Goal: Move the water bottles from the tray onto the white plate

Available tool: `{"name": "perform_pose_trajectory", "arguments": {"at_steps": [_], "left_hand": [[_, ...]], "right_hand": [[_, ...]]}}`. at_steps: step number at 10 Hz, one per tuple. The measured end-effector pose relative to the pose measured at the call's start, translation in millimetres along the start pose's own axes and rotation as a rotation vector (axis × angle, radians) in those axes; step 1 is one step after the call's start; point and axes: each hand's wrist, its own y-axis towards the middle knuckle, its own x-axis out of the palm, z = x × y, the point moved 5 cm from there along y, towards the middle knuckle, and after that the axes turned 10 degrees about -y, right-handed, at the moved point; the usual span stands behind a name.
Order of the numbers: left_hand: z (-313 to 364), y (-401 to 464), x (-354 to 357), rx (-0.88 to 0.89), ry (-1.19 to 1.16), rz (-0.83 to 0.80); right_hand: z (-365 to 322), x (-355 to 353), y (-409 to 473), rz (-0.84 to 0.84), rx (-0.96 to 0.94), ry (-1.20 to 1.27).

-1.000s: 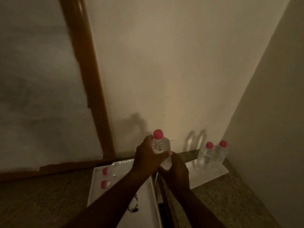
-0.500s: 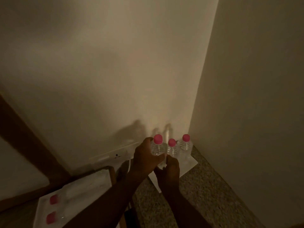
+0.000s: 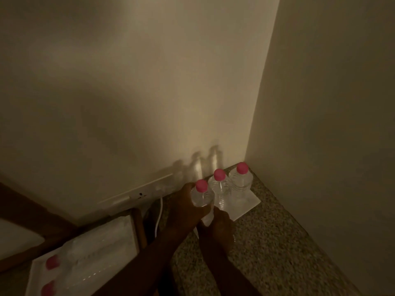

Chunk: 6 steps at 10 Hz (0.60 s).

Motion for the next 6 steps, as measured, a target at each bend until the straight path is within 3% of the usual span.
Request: {"name": "perform_pose_trajectory", "arguments": {"at_steps": [3, 5, 6], "left_hand": [[-0.5, 2.2, -2.5, 0.034, -0.072, -0.052], [-3.4, -4.9, -13.0, 0.097, 0.039, -0.086], [-12.6, -18.6, -40.4, 0.043, 0.191, -0.032]], "right_hand": [[-5.0, 2.7, -1.6, 0.030, -0.106, 0.169], [2.9, -4.6, -6.2, 0.031, -0.032, -0.098], [-2.1, -23.6, -14.8, 0.093, -0.115, -0.256]]}}
